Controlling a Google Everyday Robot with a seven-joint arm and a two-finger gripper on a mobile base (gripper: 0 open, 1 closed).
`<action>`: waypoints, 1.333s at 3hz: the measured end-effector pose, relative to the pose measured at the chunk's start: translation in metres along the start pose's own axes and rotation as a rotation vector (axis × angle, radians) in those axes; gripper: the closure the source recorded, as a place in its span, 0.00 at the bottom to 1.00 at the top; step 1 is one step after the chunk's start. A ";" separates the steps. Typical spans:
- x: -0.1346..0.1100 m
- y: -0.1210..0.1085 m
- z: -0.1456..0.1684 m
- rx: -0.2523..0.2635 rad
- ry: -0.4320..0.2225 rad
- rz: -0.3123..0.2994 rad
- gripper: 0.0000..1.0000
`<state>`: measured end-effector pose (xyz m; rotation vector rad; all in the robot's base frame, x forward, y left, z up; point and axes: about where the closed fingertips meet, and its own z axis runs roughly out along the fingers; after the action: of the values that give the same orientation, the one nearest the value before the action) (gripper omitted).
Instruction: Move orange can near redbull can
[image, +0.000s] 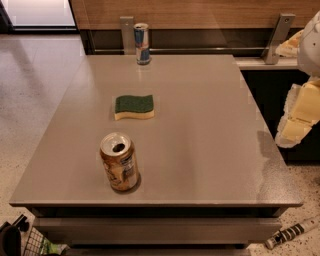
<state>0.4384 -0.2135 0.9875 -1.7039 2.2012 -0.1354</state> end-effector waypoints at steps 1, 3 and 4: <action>0.000 0.000 0.000 0.000 0.000 0.000 0.00; -0.003 0.014 0.030 -0.061 -0.251 -0.021 0.00; -0.015 0.026 0.059 -0.114 -0.460 -0.050 0.00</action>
Offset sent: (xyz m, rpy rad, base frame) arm -0.0142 0.0274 -0.0238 0.4190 0.0244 0.1610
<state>0.4371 -0.1835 0.9278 -1.6483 1.8537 0.3430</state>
